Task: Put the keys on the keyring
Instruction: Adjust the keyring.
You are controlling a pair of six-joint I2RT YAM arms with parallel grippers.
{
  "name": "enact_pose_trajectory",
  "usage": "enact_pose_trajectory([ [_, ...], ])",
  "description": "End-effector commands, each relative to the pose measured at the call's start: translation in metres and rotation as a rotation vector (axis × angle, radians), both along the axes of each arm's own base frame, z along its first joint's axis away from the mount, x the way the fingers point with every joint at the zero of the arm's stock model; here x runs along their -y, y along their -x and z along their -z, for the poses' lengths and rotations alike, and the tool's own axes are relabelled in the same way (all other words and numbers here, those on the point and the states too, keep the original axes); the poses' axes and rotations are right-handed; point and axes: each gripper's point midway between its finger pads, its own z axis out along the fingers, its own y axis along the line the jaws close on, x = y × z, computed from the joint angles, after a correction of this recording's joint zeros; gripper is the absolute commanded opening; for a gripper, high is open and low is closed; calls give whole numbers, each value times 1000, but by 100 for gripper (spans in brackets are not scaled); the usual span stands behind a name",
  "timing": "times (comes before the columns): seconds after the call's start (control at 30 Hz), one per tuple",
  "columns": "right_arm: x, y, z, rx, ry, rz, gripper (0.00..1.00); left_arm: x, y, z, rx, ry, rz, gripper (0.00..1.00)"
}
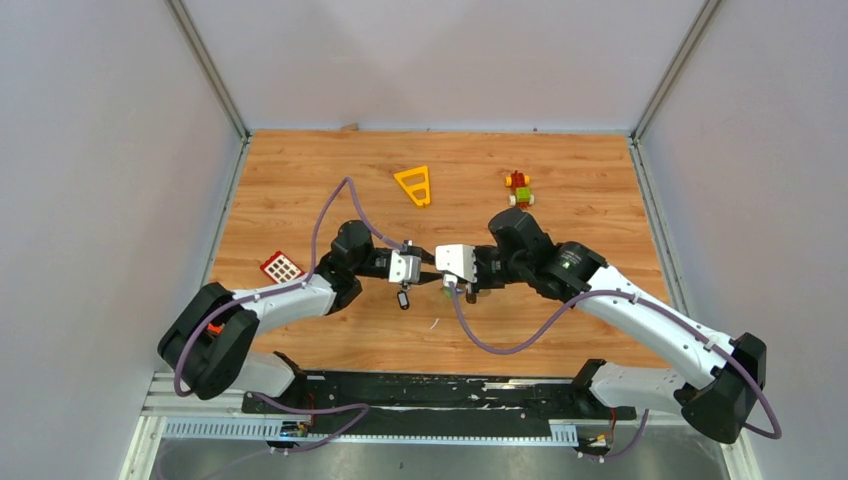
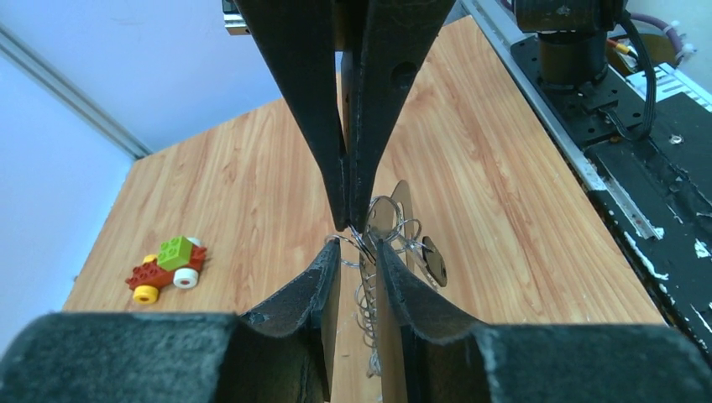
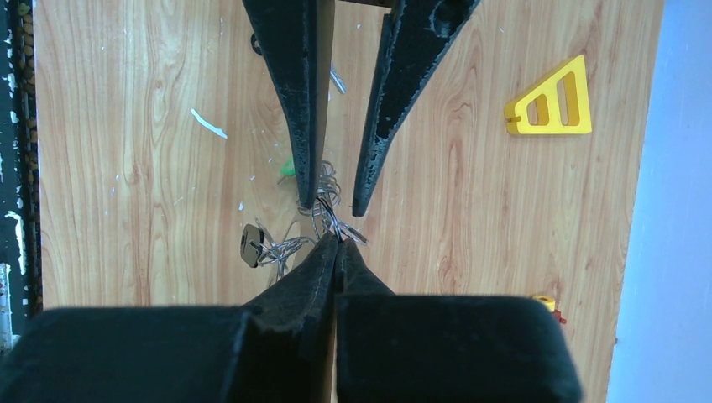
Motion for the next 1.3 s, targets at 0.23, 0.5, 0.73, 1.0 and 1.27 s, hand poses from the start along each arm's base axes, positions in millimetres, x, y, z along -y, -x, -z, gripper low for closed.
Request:
enact_pose_trajectory([
  [0.23,-12,-7,-33,48,-133,-1,0,5,8,-18,-28,92,55,28],
  [0.5,-12,-6,-32,40,-143,1,0,8,4,-19,-58,95,42,15],
  [0.73,-14,-6,-34,31,-156,2,0,8,-2,-12,-72,61,14,7],
  [1.0,-14,-7,-34,25,-159,6,0,10,-4,-11,-84,49,7,17],
  [1.27,-14,-8,-34,23,-161,12,0,10,-4,-10,-92,45,8,13],
])
